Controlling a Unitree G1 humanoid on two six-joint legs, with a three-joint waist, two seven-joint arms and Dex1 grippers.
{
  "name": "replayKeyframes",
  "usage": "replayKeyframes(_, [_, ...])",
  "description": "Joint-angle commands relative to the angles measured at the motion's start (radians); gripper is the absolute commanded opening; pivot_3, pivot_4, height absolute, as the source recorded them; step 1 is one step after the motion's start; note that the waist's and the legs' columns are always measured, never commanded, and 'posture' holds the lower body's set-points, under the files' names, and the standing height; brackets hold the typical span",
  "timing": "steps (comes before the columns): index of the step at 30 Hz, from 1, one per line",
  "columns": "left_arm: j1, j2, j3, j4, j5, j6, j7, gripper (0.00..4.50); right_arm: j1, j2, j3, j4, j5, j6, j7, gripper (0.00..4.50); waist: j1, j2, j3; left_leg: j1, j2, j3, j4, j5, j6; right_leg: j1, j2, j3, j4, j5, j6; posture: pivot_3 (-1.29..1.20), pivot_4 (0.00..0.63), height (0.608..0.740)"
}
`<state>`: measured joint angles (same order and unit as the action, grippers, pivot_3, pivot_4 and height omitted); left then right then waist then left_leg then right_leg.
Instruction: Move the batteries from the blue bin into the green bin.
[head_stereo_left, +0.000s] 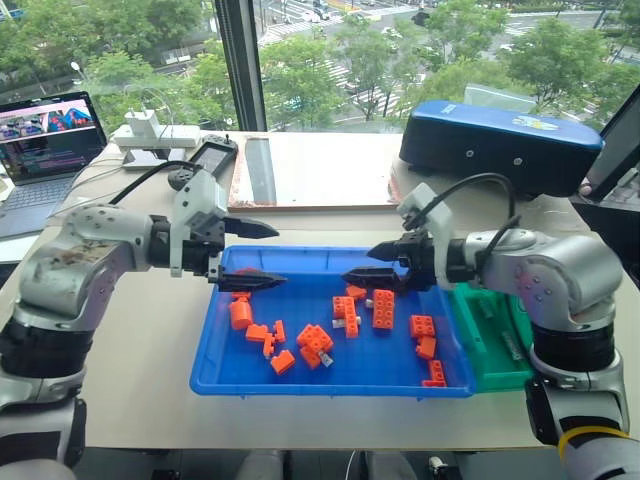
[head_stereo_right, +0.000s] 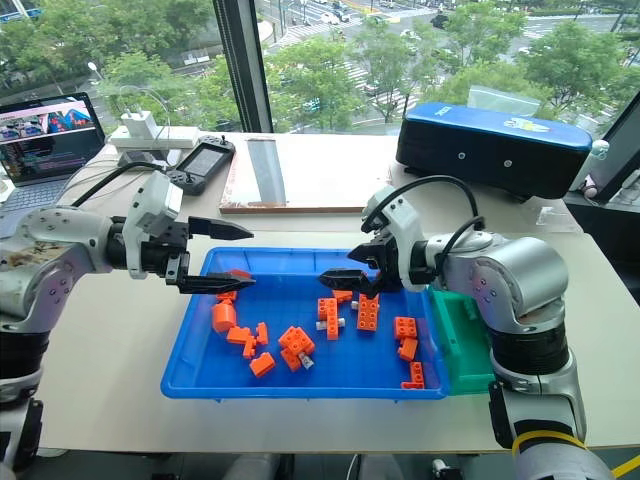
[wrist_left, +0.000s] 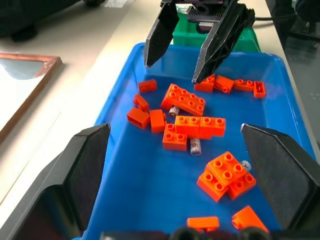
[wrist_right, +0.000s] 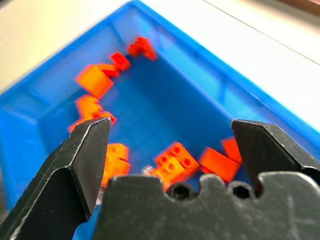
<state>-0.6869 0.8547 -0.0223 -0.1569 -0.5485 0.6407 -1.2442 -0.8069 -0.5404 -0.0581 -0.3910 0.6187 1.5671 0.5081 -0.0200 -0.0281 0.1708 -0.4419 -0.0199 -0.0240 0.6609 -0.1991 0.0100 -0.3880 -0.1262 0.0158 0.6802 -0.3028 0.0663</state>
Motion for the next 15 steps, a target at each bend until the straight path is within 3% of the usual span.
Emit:
replayKeyframes(1, [-0.04, -0.017, -0.016, 0.029, 0.021, -0.045, -0.018, 4.5, 0.025, -0.045, -0.069, 0.038, 0.228, 0.047, -0.202, 4.47, 0.002, 0.0, 0.0, 0.0, 0.0, 0.0, 0.0, 0.0, 0.0, 0.0, 0.0, 0.0, 0.0, 0.0, 0.0, 0.0, 0.15, 0.732])
replayKeyframes(3, [-0.055, -0.027, -0.025, 0.05, 0.03, -0.057, -0.028, 4.5, 0.051, -0.072, -0.075, 0.077, 0.368, 0.047, -0.337, 4.47, 0.002, 0.0, 0.0, 0.0, 0.0, 0.0, 0.0, 0.0, 0.0, 0.0, 0.0, 0.0, 0.0, 0.0, 0.0, 0.0, 0.15, 0.732])
replayKeyframes(9, [-0.094, -0.061, -0.049, 0.102, 0.054, -0.09, -0.05, 4.5, 0.107, -0.012, -0.132, 0.179, 0.692, 0.047, -0.838, 4.47, -0.006, 0.0, 0.0, 0.0, 0.001, 0.0, 0.0, 0.0, 0.0, 0.0, 0.0, 0.0, 0.0, 0.0, 0.0, 0.0, 0.15, 0.732])
replayKeyframes(12, [-0.1, -0.072, -0.049, 0.107, 0.056, -0.091, -0.05, 4.5, 0.121, 0.077, -0.172, 0.206, 0.794, 0.047, -1.059, 4.47, -0.016, 0.0, 0.0, 0.0, 0.001, 0.0, 0.0, 0.0, 0.0, 0.0, 0.0, 0.0, 0.0, 0.0, 0.0, 0.0, 0.15, 0.732])
replayKeyframes(15, [-0.102, -0.076, -0.047, 0.109, 0.056, -0.087, -0.049, 4.5, 0.149, 0.07, -0.122, 0.235, 0.98, -0.053, -1.28, 4.47, -0.023, 0.0, 0.0, 0.0, 0.001, 0.0, -0.001, 0.0, 0.0, 0.0, 0.0, 0.0, 0.0, 0.0, 0.0, 0.0, 0.15, 0.732])
